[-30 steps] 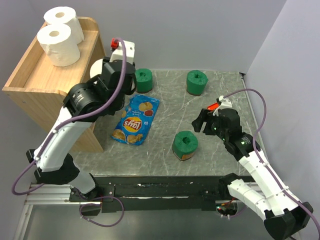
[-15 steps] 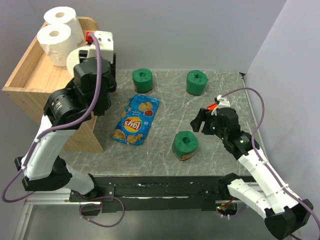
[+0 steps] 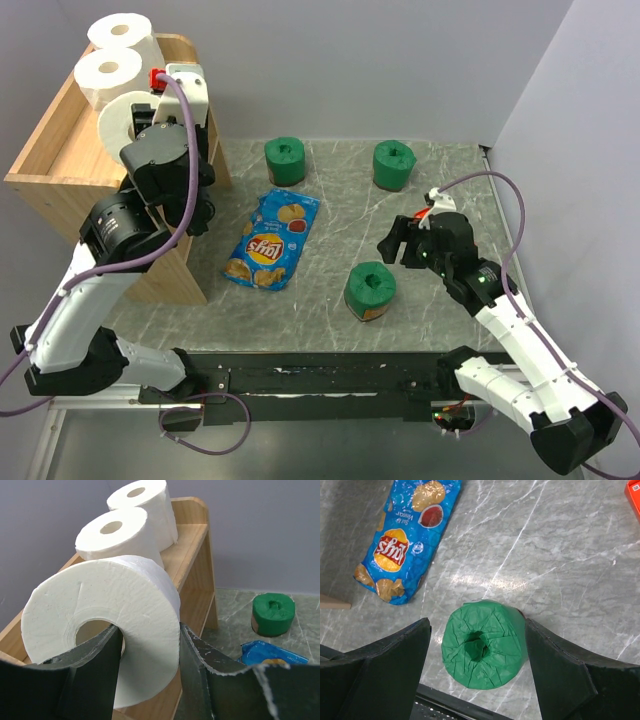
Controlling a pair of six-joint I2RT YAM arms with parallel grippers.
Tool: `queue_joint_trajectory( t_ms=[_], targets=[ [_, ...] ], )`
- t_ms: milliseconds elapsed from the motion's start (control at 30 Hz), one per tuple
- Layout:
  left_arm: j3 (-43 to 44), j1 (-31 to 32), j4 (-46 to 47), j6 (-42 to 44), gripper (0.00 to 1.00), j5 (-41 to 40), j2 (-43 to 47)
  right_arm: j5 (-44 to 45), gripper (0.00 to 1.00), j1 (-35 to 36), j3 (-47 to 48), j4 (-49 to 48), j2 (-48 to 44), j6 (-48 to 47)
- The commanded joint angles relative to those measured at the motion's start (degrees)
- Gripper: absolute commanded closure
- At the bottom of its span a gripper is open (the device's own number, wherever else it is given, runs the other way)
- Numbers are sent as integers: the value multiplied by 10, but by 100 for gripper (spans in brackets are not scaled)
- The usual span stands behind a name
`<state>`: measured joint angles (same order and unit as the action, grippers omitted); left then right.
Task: Place and organize the paper towels onto the shelf
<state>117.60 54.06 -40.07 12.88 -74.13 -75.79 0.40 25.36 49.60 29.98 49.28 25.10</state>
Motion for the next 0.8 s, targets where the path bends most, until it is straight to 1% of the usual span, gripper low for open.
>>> queue_joint_trajectory(
  t_ms=[0, 67, 133, 200, 233, 467, 500, 600, 767],
  targets=[
    [11, -18, 29, 21, 56, 17, 6, 12, 17, 8, 34, 5, -4, 1],
    [22, -45, -6, -4, 56, 41, -2, 16, 17, 8, 39, 11, -6, 1],
    [25, -71, -20, -21, 56, 58, -5, 20, 18, 9, 42, 17, -12, -1],
    [18, -78, -13, -19, 56, 44, -3, 23, 17, 8, 41, 19, -16, -2],
    [15, -81, -10, -14, 56, 24, -3, 26, 17, 8, 39, 21, -18, -2],
    [-3, -90, 36, 22, 52, -4, 11, 22, 17, 10, 32, 22, -22, 0],
    [-11, -95, 53, 35, 49, -6, 15, 22, 17, 9, 34, 23, -21, 2],
    [-20, -109, 77, 51, 46, 0, 20, 23, 17, 11, 36, 24, -22, 0],
    [-16, -124, 94, 67, 42, -1, 17, 25, 17, 11, 36, 26, -24, 0]
  ],
)
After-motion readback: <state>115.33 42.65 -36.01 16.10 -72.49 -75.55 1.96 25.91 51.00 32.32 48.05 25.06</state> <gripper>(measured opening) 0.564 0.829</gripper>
